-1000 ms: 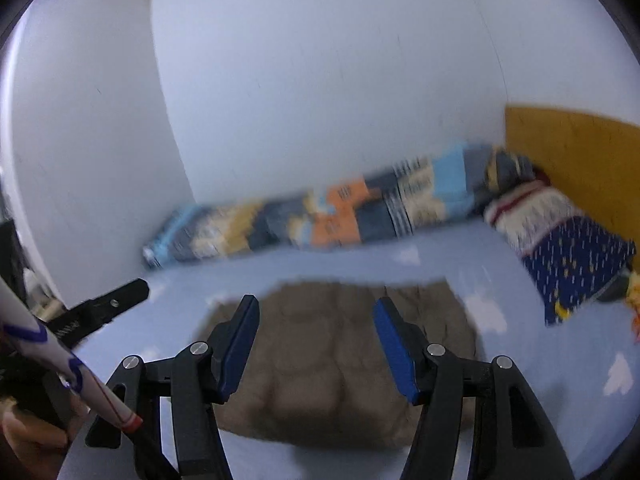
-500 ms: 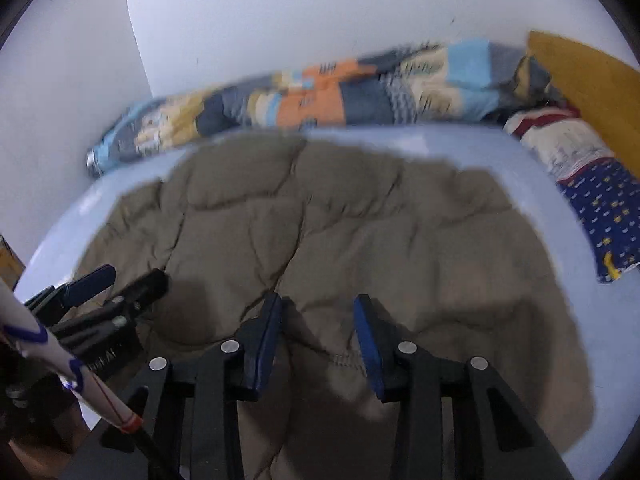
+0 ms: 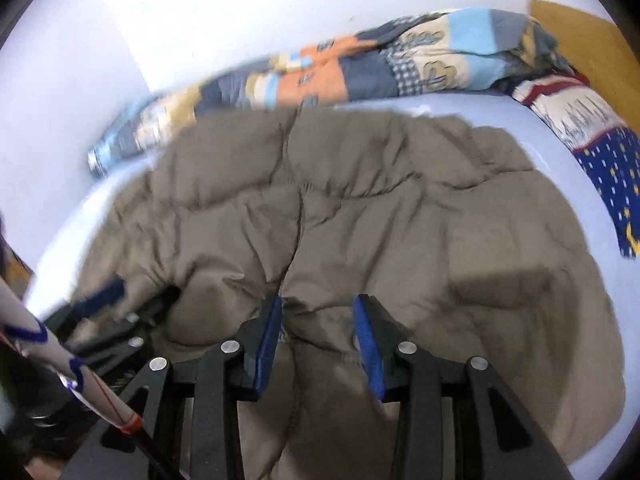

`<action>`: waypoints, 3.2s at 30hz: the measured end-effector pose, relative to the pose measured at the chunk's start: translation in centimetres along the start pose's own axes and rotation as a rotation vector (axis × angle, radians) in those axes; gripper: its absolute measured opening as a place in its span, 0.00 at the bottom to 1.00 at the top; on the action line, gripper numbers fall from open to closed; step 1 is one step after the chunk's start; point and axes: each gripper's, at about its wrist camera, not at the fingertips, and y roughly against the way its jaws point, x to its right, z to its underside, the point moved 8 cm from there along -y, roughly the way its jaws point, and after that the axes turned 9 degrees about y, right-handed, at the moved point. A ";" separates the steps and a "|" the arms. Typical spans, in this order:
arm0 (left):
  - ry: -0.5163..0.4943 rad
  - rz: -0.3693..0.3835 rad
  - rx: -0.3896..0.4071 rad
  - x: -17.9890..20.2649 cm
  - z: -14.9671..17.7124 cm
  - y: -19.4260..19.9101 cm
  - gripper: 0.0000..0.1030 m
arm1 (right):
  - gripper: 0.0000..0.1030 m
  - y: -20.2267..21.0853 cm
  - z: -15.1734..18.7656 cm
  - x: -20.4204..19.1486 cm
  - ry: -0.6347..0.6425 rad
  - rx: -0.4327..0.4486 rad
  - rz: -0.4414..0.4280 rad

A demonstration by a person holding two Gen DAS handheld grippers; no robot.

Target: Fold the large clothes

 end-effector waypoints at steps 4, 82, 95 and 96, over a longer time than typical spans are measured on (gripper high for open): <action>-0.013 -0.015 0.048 -0.9 -0.2 1.6 0.68 | 0.40 3.7 0.9 3.7 -0.039 0.024 0.134; -0.009 -0.028 0.050 -4.3 3.1 2.7 0.68 | 0.49 3.0 5.8 -3.8 0.299 -0.021 0.264; -0.017 -0.016 0.053 -4.2 3.1 3.1 0.68 | 0.55 2.3 6.4 -3.7 0.324 -0.048 0.289; -0.011 -0.001 0.063 -4.2 2.9 3.6 0.68 | 0.55 2.5 6.3 -3.8 0.319 -0.043 0.285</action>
